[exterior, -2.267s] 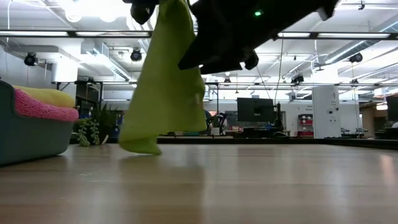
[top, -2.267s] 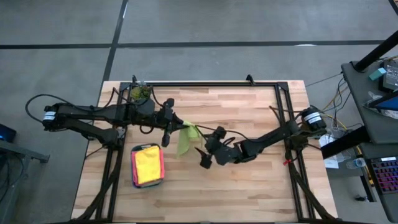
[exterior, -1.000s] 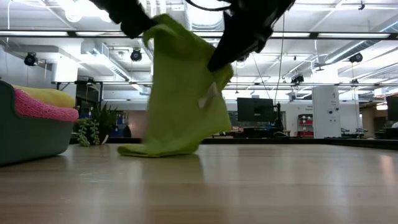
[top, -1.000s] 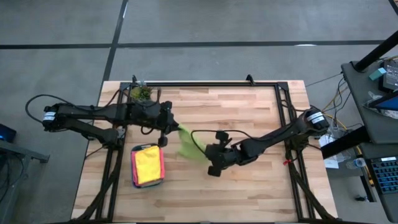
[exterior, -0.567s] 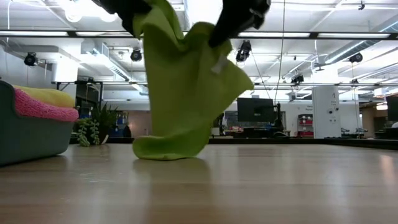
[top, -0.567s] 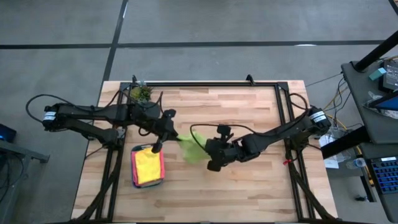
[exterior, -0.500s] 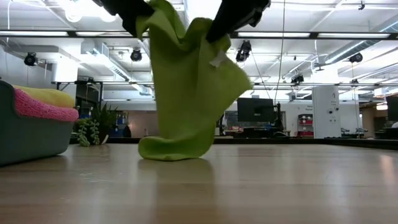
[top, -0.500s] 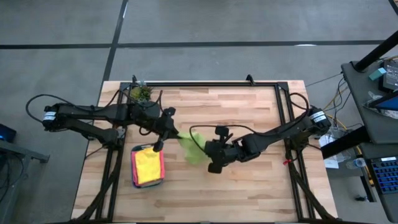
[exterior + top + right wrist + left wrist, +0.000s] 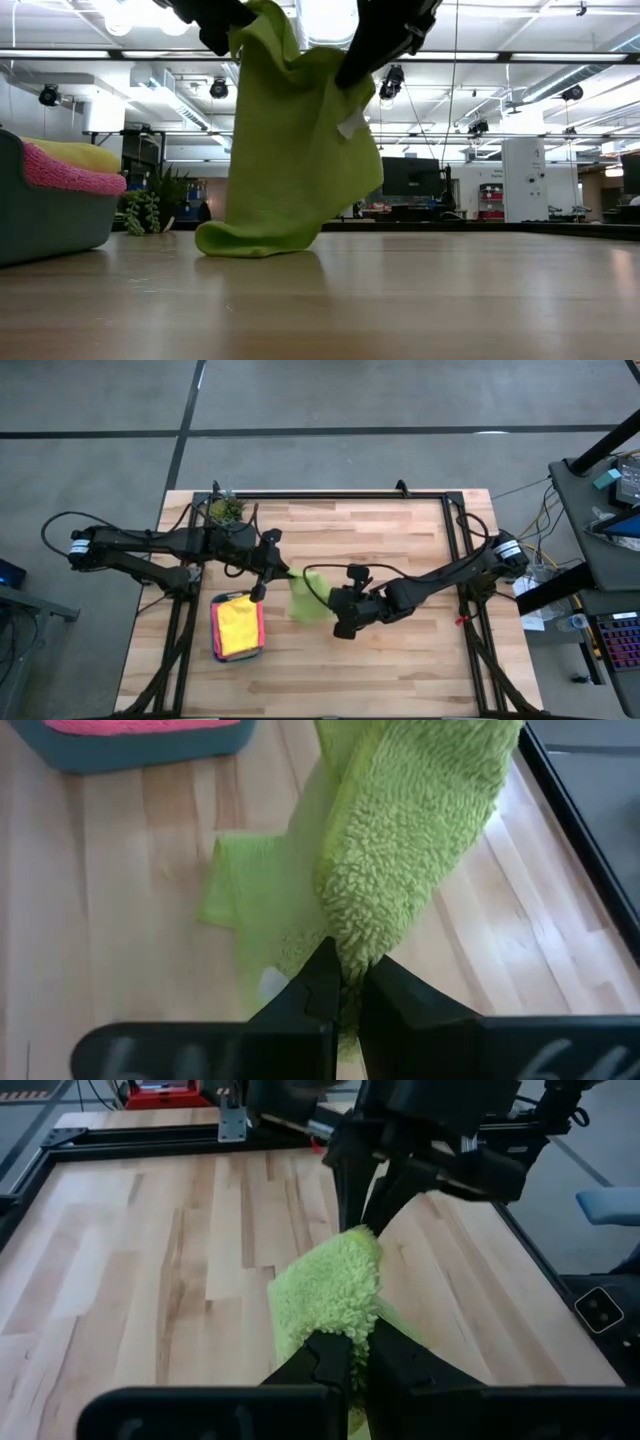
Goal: Fold microfiber towels
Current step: Fold the green microfiber cloth
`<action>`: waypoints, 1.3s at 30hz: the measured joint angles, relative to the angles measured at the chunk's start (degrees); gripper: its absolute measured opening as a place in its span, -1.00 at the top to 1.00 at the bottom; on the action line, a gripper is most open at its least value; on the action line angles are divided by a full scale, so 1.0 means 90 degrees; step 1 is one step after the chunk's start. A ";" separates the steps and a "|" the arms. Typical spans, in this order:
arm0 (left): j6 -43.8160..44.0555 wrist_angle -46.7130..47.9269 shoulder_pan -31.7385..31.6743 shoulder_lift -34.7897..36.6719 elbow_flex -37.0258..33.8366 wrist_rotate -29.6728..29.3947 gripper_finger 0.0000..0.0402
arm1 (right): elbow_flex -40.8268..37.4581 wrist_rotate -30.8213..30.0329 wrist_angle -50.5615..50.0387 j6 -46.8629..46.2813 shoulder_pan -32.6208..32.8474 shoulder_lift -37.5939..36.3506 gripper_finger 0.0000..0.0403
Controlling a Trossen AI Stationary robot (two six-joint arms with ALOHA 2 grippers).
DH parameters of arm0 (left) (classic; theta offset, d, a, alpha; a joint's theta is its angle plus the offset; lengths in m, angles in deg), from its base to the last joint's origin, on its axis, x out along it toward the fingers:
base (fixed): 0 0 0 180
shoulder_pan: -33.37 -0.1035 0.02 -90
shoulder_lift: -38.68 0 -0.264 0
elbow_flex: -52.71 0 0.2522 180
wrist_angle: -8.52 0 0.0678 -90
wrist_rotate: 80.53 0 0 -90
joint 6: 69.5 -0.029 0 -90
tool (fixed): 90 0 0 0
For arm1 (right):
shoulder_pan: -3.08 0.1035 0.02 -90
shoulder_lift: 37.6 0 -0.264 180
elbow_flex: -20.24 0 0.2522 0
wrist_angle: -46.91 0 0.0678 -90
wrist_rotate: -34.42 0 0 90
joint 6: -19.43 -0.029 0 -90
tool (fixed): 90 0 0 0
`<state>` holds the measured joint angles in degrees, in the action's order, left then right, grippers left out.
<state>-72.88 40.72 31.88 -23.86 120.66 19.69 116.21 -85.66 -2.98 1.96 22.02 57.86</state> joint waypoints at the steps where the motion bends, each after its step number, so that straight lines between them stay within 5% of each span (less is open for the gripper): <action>1: 0.0000 -0.0005 0.0000 0.0000 0.0007 0.0000 1.00 | -0.0002 0.0000 0.0026 -0.0047 -0.0009 0.0031 0.94; 18: 0.0002 -0.0121 0.0000 -0.0012 -0.0014 0.0066 1.00 | -0.0014 -0.0116 0.0065 -0.0106 -0.0053 0.0068 0.39; 24: 0.0002 -0.0124 0.0000 -0.0012 -0.0014 0.0066 1.00 | -0.0014 -0.0117 0.0044 -0.0101 -0.0054 0.0068 0.53; 30: 0.0002 -0.0124 0.0000 -0.0012 -0.0014 0.0066 1.00 | -0.0017 -0.0128 -0.0006 0.0229 -0.0050 0.0068 0.92; 39: 0.0007 -0.0152 0.0000 -0.0012 -0.0017 0.0063 1.00 | -0.0019 -0.0161 0.0086 -0.0287 -0.0205 0.0068 0.90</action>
<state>-72.82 39.35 31.88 -23.97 120.51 20.25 116.04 -87.11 -2.21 -0.62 20.17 58.47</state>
